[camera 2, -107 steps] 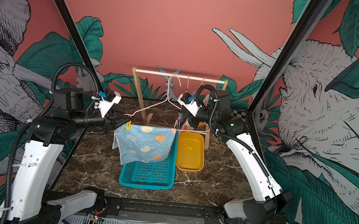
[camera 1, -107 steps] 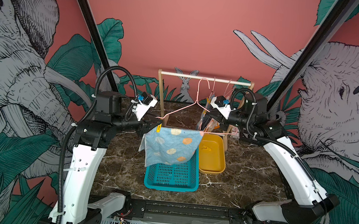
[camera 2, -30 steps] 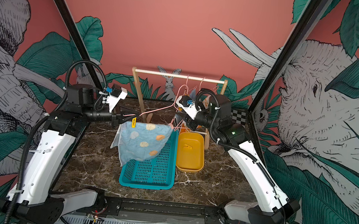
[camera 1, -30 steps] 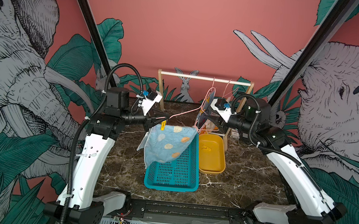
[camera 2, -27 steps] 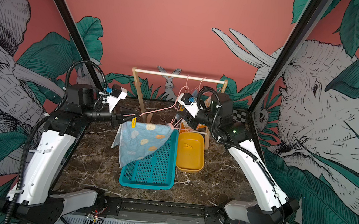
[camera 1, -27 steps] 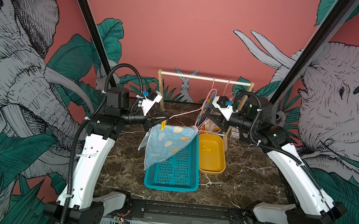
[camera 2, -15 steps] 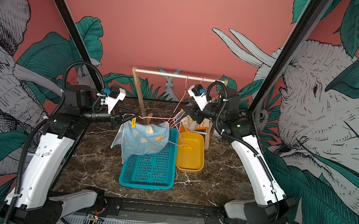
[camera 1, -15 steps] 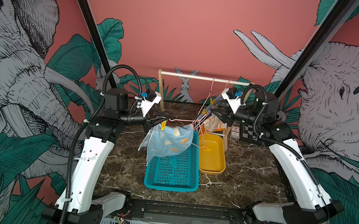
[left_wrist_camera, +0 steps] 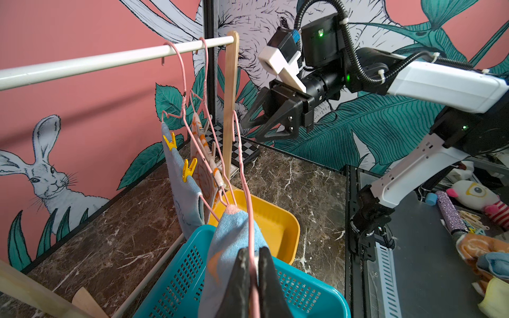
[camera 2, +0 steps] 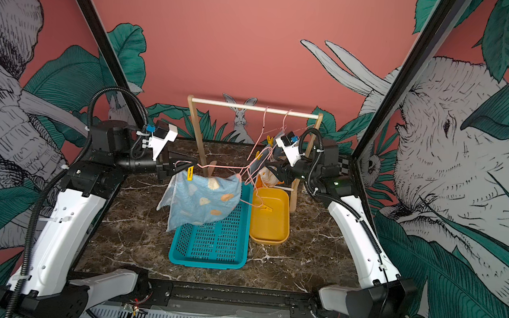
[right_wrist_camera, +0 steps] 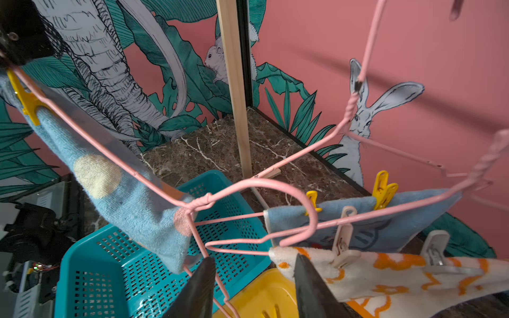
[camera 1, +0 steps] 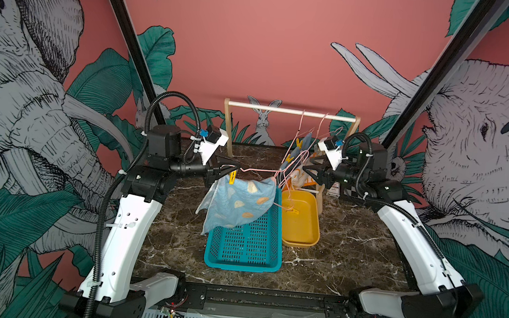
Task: Remove the clothespins securing towels to the hanger
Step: Adjust the hanger.
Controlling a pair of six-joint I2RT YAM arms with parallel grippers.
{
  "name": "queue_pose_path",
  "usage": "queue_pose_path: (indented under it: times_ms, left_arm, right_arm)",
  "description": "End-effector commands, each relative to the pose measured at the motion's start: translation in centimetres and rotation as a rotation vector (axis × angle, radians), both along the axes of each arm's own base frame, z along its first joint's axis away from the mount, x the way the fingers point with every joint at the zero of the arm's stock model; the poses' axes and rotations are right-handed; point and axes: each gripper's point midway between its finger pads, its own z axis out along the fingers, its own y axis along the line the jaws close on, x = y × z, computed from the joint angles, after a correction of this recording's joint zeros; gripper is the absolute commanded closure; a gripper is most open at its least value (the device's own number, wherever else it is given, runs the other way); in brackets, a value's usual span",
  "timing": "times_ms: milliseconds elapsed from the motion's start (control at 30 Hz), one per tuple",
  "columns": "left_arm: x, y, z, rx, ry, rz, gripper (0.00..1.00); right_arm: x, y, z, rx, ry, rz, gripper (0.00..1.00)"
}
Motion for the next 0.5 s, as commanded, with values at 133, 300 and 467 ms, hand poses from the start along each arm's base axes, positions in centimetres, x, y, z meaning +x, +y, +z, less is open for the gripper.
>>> queue_pose_path:
  times_ms: [133, 300, 467]
  left_arm:
    - [-1.3, -0.1, 2.2, -0.037, -0.082, -0.043, 1.00]
    - [-1.4, -0.1, 2.4, -0.040, -0.084, -0.045, 1.00]
    - [-1.6, -0.1, 2.4, -0.040, -0.084, -0.042, 1.00]
  right_arm:
    - [-0.8, 1.6, 1.1, 0.112, 0.003, 0.118, 0.51]
    - [-0.9, 2.3, 0.9, 0.137, 0.031, 0.164, 0.48]
    - [-1.1, 3.0, 0.6, 0.153, 0.055, 0.209, 0.46]
